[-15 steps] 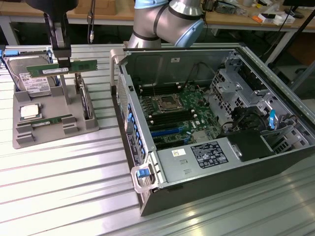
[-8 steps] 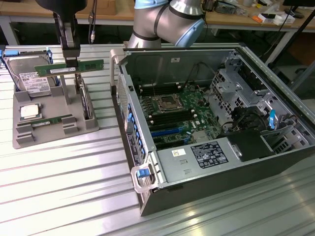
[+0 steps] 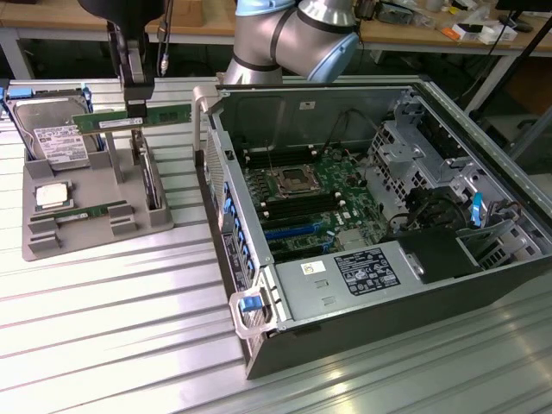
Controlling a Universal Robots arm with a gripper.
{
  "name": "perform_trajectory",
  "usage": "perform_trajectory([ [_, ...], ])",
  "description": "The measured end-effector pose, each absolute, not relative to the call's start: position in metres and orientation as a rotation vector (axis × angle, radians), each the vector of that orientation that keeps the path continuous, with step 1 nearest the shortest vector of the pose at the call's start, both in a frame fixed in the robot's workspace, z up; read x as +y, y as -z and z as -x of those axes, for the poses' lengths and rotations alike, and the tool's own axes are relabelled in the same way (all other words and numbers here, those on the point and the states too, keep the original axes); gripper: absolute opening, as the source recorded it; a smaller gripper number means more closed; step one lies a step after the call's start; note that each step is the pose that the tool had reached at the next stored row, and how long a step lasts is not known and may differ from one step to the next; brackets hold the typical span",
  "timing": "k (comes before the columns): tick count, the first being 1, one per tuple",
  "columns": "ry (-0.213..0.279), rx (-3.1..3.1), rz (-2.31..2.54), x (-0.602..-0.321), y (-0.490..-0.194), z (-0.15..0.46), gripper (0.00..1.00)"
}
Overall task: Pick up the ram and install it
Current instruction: 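Pick up the ram and move it above insertion slot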
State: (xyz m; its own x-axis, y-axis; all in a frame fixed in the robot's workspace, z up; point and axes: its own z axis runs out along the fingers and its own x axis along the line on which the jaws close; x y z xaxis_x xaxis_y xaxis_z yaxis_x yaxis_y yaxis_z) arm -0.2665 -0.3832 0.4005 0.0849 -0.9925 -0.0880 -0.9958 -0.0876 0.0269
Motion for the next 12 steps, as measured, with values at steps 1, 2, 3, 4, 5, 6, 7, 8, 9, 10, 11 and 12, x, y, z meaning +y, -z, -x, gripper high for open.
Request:
perform_trajectory([
  [1,-0.129,2.095,2.284,-0.383,-0.4,0.265,0.12],
  [2,-0.129,2.095,2.284,-0.383,-0.4,0.264,0.12],
  [3,-0.129,2.095,2.284,-0.383,-0.4,0.263,0.12],
  [4,-0.129,2.095,2.284,-0.383,-0.4,0.262,0.12],
  [5,-0.129,2.095,2.284,-0.383,-0.4,0.261,0.12],
  [6,-0.129,2.095,2.284,-0.383,-0.4,0.259,0.12],
  [7,-0.129,2.095,2.284,-0.383,-0.4,0.258,0.12],
  [8,-0.129,2.095,2.284,-0.383,-0.4,0.257,0.12],
  [9,-0.129,2.095,2.284,-0.383,-0.4,0.256,0.12],
  [10,-0.129,2.095,2.284,-0.383,-0.4,0.255,0.12],
  [11,-0.129,2.095,2.284,-0.383,-0.4,0.253,0.12],
  [12,-0.129,2.095,2.284,-0.383,-0.4,0.252,0.12],
])
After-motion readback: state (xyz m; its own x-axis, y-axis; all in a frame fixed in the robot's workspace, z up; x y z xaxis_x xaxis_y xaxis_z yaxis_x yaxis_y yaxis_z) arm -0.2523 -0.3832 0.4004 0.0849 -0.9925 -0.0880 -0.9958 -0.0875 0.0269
